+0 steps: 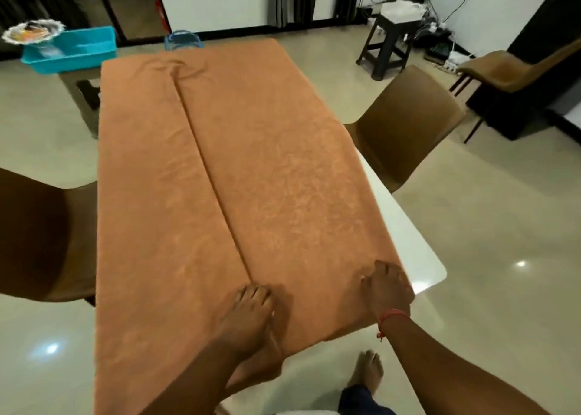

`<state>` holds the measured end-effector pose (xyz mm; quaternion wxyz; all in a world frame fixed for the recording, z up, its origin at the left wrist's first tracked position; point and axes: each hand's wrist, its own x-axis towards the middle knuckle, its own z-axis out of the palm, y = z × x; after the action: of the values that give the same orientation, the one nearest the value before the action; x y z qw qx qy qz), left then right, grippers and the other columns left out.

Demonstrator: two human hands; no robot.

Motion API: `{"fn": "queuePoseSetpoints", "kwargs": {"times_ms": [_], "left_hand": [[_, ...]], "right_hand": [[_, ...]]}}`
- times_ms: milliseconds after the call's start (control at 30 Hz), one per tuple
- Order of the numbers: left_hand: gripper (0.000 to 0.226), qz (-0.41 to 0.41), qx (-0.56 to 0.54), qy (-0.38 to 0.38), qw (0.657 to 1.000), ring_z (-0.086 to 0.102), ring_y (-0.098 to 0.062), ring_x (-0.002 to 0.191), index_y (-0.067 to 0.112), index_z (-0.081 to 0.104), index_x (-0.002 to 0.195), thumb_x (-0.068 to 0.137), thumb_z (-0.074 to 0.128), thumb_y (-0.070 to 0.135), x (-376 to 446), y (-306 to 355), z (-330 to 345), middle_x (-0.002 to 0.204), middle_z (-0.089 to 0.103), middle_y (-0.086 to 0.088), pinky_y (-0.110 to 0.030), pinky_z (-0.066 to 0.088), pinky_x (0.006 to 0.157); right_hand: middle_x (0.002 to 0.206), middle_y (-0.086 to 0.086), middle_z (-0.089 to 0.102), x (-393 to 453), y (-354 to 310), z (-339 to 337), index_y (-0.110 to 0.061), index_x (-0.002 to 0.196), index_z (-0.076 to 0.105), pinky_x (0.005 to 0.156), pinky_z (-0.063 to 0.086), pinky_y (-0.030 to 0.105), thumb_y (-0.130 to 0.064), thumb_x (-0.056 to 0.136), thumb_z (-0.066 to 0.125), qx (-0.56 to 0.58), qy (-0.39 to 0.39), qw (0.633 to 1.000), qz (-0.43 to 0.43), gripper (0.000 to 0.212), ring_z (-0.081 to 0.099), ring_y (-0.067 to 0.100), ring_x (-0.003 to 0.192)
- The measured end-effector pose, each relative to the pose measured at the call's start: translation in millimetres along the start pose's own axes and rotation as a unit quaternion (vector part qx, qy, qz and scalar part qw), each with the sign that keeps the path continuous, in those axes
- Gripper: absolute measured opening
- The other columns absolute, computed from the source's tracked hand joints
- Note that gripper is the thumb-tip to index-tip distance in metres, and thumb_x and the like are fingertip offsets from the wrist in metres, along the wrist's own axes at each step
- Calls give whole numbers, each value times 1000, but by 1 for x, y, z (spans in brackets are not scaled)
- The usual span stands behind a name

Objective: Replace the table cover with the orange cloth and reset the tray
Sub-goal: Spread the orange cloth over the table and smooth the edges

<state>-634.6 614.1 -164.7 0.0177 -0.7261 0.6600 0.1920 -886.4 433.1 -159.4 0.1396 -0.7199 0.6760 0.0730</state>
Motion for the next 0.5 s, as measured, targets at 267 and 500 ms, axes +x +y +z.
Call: {"fn": "queuePoseSetpoints", "kwargs": {"times_ms": [267,500], "left_hand": [[58,-148,75,-55,985,60,-32,91,15,68,109,74,58,60,91,138,3,111,65,-11,-47,53,73],[86,-182,8,-77,980,44,-32,121,20,39,141,77,22,75,126,211,-11,139,42,-7,-47,38,98]], "right_hand": [[121,13,52,94,54,-39,-15,114,48,85,45,37,-18,97,48,204,-98,974,-9,17,57,28,96],[96,5,75,129,88,-66,-12,98,73,93,56,46,-15,87,49,464,-327,821,-61,26,69,29,97]]}}
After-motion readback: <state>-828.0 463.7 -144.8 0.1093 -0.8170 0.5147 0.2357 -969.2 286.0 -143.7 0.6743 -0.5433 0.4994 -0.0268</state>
